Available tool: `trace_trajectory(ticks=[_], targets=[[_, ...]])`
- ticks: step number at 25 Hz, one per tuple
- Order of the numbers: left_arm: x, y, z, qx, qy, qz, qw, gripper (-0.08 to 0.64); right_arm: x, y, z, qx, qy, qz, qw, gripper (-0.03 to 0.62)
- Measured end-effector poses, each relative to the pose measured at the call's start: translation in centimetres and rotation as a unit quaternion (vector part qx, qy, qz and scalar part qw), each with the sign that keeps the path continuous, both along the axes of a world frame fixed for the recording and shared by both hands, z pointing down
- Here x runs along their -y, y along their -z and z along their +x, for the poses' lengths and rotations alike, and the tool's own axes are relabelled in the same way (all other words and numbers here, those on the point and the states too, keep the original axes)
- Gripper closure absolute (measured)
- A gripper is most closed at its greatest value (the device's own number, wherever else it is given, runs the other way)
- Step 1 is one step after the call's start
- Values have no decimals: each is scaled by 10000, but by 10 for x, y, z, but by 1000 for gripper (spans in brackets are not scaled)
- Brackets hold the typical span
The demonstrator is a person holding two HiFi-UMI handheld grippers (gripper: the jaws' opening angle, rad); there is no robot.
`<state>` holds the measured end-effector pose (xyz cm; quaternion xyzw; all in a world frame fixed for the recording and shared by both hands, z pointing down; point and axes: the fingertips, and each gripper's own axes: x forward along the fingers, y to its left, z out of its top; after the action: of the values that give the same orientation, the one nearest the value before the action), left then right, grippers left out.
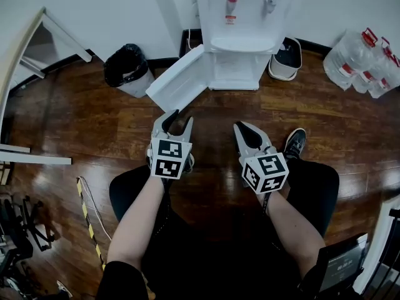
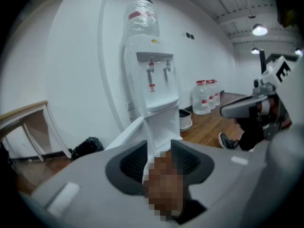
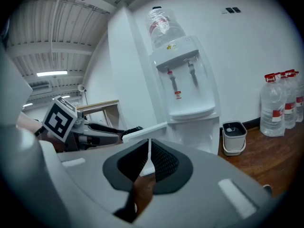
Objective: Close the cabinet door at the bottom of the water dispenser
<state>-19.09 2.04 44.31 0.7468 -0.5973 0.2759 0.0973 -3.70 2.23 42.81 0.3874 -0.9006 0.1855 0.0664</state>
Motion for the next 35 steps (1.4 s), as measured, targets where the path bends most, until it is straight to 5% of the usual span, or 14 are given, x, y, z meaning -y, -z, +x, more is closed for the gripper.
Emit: trace_trajectory(ticks=[4,10,16,22,25,26,35], targets=[[31,-7,-39,756,-173,-210,9968,356,27,3,-15,36,88,26,10000,571],[73,-29,-96,496,155,-831,9952,338,77,-6,-32,-31,112,-40,9999,571],[117,-55,-124,845,-62,-1496,9851,230,124,-4,-48,-1,152,-70,9999,571],[142,-84,-129,1108,-352,-2451,9625,216,147,-7,-44,87,133,-217,9996,571],[146,-91,-139,1310,-224,-2680,9542,279,155,-2,-40,207,57,-248,9995,571],[145,-93,-139,1325,-168,-2715,9531,323,155,-1,-38,226,42,-245,9994,571],[108,-101,-87,645,-11,-3018,9512,342,144,-4,-23,355,-35,-406,9985,571]])
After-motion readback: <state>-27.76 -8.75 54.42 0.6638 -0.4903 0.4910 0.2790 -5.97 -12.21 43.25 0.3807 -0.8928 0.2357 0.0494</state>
